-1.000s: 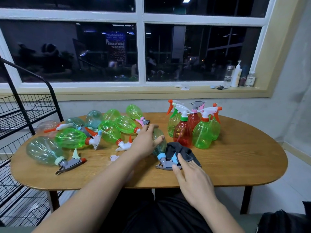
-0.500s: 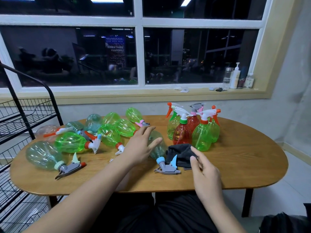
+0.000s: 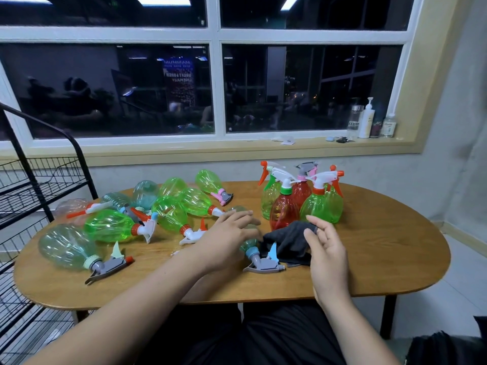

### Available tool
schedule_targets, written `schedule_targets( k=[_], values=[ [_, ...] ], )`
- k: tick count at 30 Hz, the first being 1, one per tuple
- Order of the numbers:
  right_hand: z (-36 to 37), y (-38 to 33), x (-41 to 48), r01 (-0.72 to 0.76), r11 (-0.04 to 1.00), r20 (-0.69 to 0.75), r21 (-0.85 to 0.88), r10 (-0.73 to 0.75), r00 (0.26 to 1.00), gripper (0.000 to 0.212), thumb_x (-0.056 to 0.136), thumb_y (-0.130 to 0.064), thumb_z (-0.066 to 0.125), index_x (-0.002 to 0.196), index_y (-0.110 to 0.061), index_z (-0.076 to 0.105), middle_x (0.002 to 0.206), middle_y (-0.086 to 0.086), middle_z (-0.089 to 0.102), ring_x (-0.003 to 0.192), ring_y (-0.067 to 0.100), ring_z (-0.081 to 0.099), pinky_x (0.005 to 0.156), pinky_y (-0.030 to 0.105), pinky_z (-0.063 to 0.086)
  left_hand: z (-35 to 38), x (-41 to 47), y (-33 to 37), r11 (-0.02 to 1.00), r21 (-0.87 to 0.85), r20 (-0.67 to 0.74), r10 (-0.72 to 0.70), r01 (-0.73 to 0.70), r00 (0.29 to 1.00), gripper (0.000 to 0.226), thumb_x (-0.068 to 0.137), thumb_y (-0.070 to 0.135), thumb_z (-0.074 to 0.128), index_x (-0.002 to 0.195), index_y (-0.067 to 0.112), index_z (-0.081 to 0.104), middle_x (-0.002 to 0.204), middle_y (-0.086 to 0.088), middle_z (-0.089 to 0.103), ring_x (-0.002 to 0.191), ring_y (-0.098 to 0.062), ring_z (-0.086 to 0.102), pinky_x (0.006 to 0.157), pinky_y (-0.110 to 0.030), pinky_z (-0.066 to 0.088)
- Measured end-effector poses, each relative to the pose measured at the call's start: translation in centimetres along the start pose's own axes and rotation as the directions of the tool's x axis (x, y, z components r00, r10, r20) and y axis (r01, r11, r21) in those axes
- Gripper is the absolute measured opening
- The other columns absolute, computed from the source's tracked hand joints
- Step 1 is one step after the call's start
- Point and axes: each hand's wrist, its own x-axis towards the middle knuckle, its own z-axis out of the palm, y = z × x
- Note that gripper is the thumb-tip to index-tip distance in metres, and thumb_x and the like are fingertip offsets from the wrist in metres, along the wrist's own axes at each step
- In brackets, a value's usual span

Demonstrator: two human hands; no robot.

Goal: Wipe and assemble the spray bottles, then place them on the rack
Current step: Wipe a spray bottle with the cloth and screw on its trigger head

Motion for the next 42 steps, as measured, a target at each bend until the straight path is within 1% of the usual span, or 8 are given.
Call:
schedule_targets(
  k=[3, 6, 12, 19, 22, 32, 37, 42],
  values=[
    [0.1, -0.4, 0.2, -0.014, 1.000, 0.020, 0.009, 0.014, 1.000, 0.034, 0.106, -0.011, 0.063, 0.130, -0.035, 0.068, 0.156, 0.010, 0.055, 0.142, -0.002, 0.045, 0.104, 0.021, 0.043, 0.2, -0.2, -0.1, 1.000, -0.003, -0.072, -0.017, 0.017, 0.997, 0.051, 0.084, 0.022, 0.074, 0.130, 0.041, 0.065, 0.154, 0.008, 0.051, 0.154, -0.021, 0.033, 0.120, -0.048, 0.029],
    [0.2, -0.8, 0.5, 0.015, 1.000, 0.028, 0.025, -0.015, 1.000, 0.039, 0.106, -0.009, 0.063, 0.135, -0.036, 0.064, 0.162, 0.009, 0.048, 0.135, -0.017, 0.042, 0.106, 0.020, 0.040, -0.1, -0.4, 0.0, 0.985, -0.149, -0.132, -0.111, 0.091, 0.985, 0.046, 0.090, 0.034, 0.077, 0.133, 0.044, 0.064, 0.151, 0.012, 0.051, 0.146, -0.019, 0.040, 0.113, -0.046, 0.036],
    [0.6, -2.3, 2.2, 0.182, 0.983, -0.061, 0.011, -0.181, 0.982, 0.058, 0.108, -0.003, 0.056, 0.153, -0.037, 0.046, 0.163, -0.019, 0.037, 0.140, -0.027, 0.025, 0.118, 0.013, 0.028, -0.3, -0.1, 1.3, 0.912, -0.393, -0.205, -0.214, 0.120, 0.955, 0.043, 0.092, 0.056, 0.060, 0.133, 0.042, 0.065, 0.143, 0.018, 0.056, 0.136, -0.012, 0.050, 0.110, -0.049, 0.044],
    [0.2, -4.4, 4.2, 0.224, 0.970, -0.278, 0.096, -0.190, 0.942, 0.055, 0.109, -0.002, 0.052, 0.155, -0.033, 0.050, 0.149, -0.011, 0.055, 0.122, -0.014, 0.059, 0.106, 0.022, 0.051, -0.9, -0.2, 2.5, 0.755, -0.650, -0.232, -0.309, 0.090, 0.922, 0.032, 0.099, 0.038, 0.073, 0.130, 0.038, 0.066, 0.136, 0.023, 0.061, 0.133, -0.002, 0.054, 0.111, -0.026, 0.041],
    [-0.2, -5.2, 5.7, 0.215, 0.965, -0.370, 0.147, -0.148, 0.917, 0.056, 0.107, 0.000, 0.055, 0.155, -0.030, 0.052, 0.150, 0.000, 0.059, 0.130, -0.005, 0.059, 0.102, 0.016, 0.050, -1.3, -0.6, 3.0, 0.658, -0.749, -0.214, -0.351, 0.077, 0.912, 0.027, 0.101, 0.033, 0.071, 0.127, 0.038, 0.067, 0.133, 0.019, 0.065, 0.131, -0.004, 0.057, 0.107, -0.020, 0.041],
    [2.4, -4.6, 3.1, 0.203, 0.975, -0.048, 0.089, -0.199, 0.979, 0.036, 0.114, -0.013, 0.048, 0.142, -0.025, 0.066, 0.139, -0.021, 0.068, 0.134, -0.007, 0.056, 0.112, 0.016, 0.045, -1.1, 0.1, 4.4, 0.509, -0.849, -0.165, -0.510, 0.142, 0.844, 0.019, 0.104, 0.038, 0.067, 0.122, 0.040, 0.068, 0.116, 0.022, 0.072, 0.109, 0.000, 0.065, 0.093, -0.027, 0.050],
    [4.6, -3.9, 1.5, 0.227, 0.973, 0.107, 0.024, -0.229, 0.968, 0.044, 0.114, -0.019, 0.049, 0.157, -0.031, 0.050, 0.156, -0.027, 0.051, 0.148, -0.006, 0.041, 0.124, 0.026, 0.034, -0.6, 0.7, 4.7, 0.538, -0.826, -0.193, -0.549, 0.167, 0.813, 0.021, 0.103, 0.039, 0.067, 0.124, 0.039, 0.068, 0.118, 0.023, 0.071, 0.113, 0.000, 0.064, 0.099, -0.030, 0.052],
    [6.1, -3.6, -0.3, 0.404, 0.890, 0.426, -0.211, -0.289, 0.858, 0.060, 0.115, -0.031, 0.046, 0.163, -0.056, 0.022, 0.161, -0.031, 0.038, 0.152, -0.009, 0.031, 0.120, 0.014, 0.029, -0.4, 1.1, 4.8, 0.591, -0.781, -0.227, -0.569, 0.201, 0.791, 0.032, 0.098, 0.022, 0.064, 0.110, 0.052, 0.062, 0.107, 0.015, 0.072, 0.099, -0.002, 0.065, 0.082, -0.021, 0.051]
  ],
)
